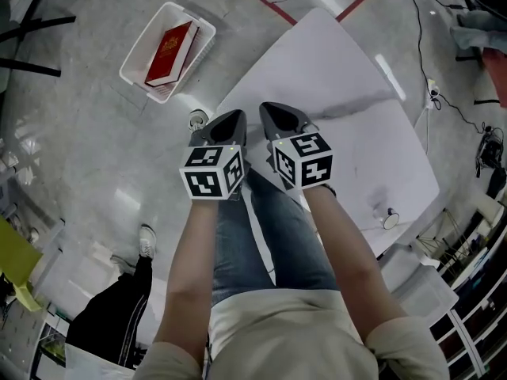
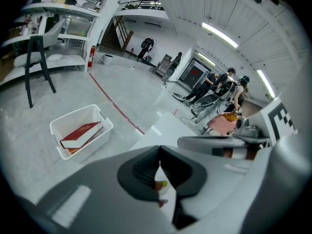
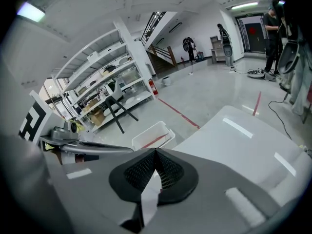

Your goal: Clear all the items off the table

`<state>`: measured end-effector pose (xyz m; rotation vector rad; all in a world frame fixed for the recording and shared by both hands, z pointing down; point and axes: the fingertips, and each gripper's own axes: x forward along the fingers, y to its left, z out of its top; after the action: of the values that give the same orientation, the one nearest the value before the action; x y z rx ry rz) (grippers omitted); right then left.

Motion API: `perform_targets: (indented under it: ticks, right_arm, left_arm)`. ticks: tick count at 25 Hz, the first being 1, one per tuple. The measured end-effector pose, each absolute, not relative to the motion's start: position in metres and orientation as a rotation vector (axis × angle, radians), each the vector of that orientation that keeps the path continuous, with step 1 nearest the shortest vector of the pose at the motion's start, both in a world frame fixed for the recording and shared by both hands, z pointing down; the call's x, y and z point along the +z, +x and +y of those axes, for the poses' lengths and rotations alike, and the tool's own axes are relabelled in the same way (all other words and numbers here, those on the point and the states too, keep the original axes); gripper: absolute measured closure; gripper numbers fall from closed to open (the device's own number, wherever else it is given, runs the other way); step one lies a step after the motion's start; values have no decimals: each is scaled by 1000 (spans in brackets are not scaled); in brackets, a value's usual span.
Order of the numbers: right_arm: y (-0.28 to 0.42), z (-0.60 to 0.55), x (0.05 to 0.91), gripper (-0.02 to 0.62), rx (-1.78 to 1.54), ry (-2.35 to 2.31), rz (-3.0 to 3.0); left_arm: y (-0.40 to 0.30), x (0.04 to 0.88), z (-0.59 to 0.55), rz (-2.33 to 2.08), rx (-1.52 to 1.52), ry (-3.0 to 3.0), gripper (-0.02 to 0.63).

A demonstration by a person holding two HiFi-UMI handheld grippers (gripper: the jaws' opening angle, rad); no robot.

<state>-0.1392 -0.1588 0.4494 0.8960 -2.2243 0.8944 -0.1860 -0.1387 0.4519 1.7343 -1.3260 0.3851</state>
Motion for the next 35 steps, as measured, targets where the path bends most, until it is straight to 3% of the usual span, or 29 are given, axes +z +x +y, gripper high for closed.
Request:
perform_targets:
  ticks: [35]
  right_arm:
    - [-44,-78,452,597,1005,1144,-2169]
  left_arm:
    - [-102,450,-64,-1193,495,1841,597]
